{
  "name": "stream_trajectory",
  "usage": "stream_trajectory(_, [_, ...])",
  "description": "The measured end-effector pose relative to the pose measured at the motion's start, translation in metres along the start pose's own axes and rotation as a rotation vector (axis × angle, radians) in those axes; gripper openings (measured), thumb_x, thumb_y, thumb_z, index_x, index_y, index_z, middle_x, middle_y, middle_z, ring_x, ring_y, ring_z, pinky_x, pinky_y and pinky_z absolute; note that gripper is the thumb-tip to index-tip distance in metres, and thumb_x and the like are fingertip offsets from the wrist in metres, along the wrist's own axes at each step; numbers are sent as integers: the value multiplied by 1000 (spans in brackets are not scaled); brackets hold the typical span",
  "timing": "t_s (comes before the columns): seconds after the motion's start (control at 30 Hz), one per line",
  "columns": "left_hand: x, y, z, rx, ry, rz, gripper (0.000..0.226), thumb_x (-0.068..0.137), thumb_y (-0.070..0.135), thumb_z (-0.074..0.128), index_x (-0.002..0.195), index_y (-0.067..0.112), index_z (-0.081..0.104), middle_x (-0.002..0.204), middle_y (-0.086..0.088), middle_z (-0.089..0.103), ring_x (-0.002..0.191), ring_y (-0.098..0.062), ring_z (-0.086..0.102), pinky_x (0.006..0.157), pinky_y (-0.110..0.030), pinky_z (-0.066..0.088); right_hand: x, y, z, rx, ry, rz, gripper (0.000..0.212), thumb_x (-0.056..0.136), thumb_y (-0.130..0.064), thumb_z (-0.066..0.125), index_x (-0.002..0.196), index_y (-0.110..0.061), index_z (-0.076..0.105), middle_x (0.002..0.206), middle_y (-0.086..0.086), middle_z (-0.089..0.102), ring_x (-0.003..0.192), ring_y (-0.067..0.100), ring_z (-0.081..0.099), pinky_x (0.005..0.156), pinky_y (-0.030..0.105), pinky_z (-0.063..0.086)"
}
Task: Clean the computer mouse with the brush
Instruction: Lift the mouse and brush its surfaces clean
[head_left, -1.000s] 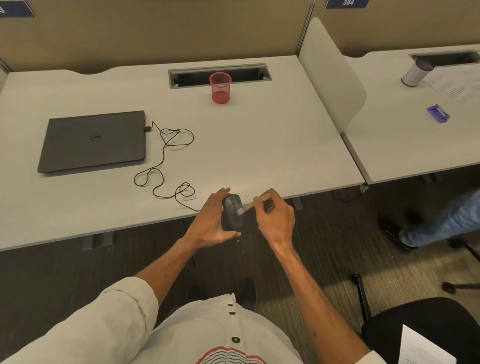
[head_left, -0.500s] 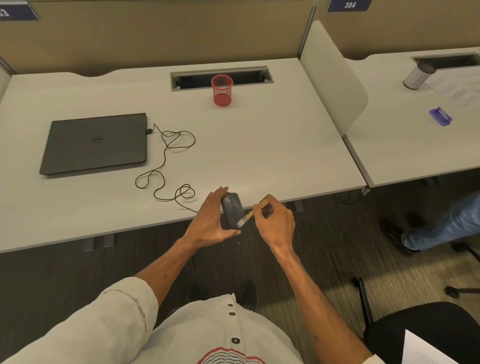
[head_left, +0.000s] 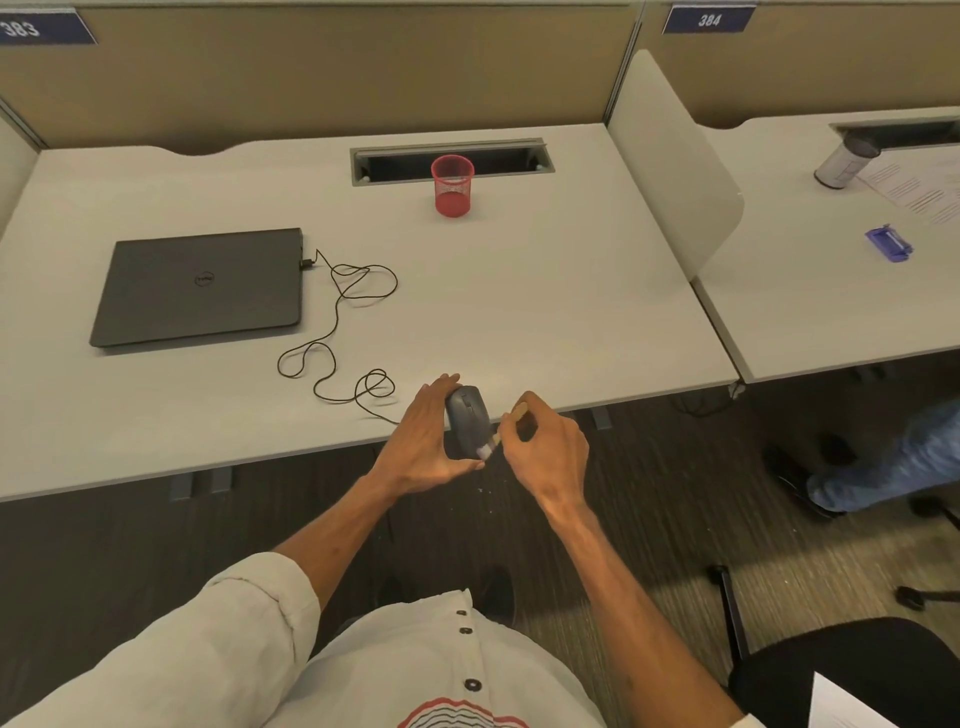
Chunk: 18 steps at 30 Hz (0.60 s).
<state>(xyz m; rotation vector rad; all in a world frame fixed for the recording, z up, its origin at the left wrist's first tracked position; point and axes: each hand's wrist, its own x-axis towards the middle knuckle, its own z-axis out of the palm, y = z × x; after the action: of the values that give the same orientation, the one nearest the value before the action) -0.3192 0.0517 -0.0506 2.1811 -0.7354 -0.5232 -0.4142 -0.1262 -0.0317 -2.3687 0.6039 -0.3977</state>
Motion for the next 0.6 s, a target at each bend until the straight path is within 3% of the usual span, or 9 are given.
stream_trajectory(0.17, [2,-1,0,26,-22,5,127,69,62,87,166,12,21,177,-4,23,163,-25,28,137,-48,21,3,-8,-2,120,43,-19,13,103,-43,72,100,-34,63,82,-25,66,58,1,63,63,19,57])
stream_trajectory(0.27, [3,-1,0,21,-32,6,126,70,61,88,166,13,22,177,-4,23,165,-25,26,138,-49,20,8,-21,1,193,45,-26,9,104,-43,72,106,-38,65,87,-30,64,71,-1,68,61,10,52])
stream_trajectory(0.4, [3,-1,-2,18,-25,-6,127,71,62,87,167,12,20,178,-4,21,166,-25,23,139,-45,14,9,-20,5,95,-16,-60,8,105,-40,71,106,-37,63,90,-28,64,57,-8,58,63,6,46])
stream_trajectory(0.53, [3,-2,-5,10,10,-2,126,72,59,89,166,11,22,176,-6,24,164,-26,28,137,-51,21,7,-9,-1,18,-75,-163,10,103,-41,72,103,-32,68,92,-17,77,60,-5,57,69,11,49])
stream_trajectory(0.6, [3,-2,-6,3,22,-8,125,71,59,89,166,13,22,175,-6,26,162,-26,31,136,-49,25,8,-4,-4,-42,-149,-241,11,102,-43,71,99,-33,68,81,-21,71,59,-5,54,68,15,52])
